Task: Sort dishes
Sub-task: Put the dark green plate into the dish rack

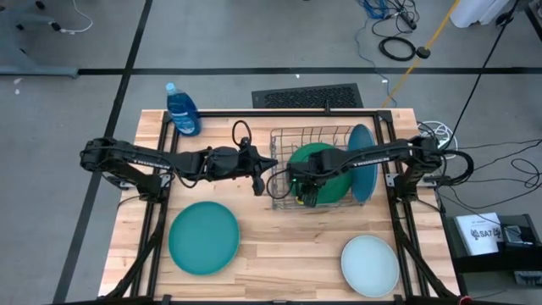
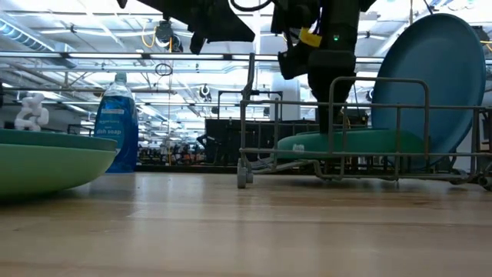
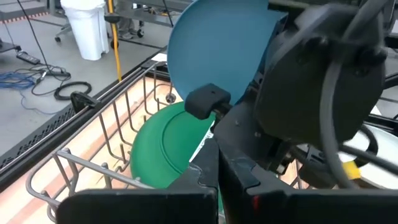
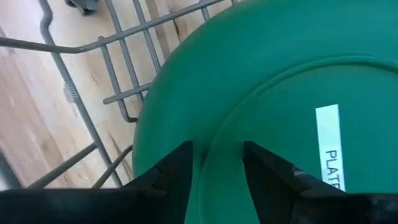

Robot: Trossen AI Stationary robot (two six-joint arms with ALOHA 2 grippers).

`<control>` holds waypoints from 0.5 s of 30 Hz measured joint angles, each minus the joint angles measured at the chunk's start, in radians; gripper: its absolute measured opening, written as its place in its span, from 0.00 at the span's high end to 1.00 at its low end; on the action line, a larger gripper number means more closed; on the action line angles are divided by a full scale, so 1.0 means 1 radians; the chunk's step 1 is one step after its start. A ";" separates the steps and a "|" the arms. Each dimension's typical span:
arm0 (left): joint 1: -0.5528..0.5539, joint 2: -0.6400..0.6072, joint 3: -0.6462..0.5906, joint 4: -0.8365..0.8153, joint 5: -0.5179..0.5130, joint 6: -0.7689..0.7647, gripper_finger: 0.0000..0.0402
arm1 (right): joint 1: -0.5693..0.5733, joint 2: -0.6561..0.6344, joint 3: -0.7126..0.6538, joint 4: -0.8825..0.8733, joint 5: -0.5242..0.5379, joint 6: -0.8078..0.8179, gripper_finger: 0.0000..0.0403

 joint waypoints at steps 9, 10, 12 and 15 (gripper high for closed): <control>0.000 0.000 0.000 0.000 0.000 0.010 1.00 | -0.010 0.028 0.004 0.006 -0.030 -0.001 0.76; 0.000 0.000 0.000 0.000 0.000 0.010 1.00 | -0.011 0.034 0.004 0.008 -0.040 -0.006 0.78; 0.000 0.000 0.000 0.000 0.000 0.011 1.00 | -0.013 0.043 0.004 0.013 -0.063 -0.014 0.85; 0.000 0.000 0.000 0.001 0.000 0.011 1.00 | -0.014 0.058 0.004 0.022 -0.069 -0.014 0.96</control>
